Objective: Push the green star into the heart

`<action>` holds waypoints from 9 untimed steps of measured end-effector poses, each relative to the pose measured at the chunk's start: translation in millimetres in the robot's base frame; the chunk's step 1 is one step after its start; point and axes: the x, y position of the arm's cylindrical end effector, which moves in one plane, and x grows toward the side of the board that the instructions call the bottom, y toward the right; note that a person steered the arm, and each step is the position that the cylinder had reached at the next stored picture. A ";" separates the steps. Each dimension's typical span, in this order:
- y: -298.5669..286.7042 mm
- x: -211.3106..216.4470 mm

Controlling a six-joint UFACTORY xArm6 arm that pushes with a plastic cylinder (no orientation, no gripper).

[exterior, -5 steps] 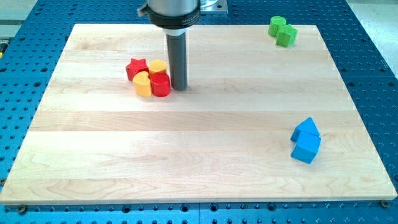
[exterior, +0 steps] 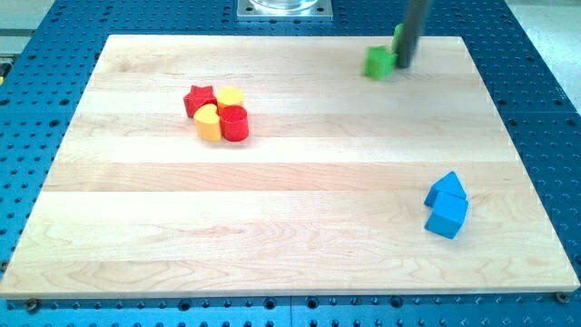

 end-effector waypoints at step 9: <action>-59.9 106.9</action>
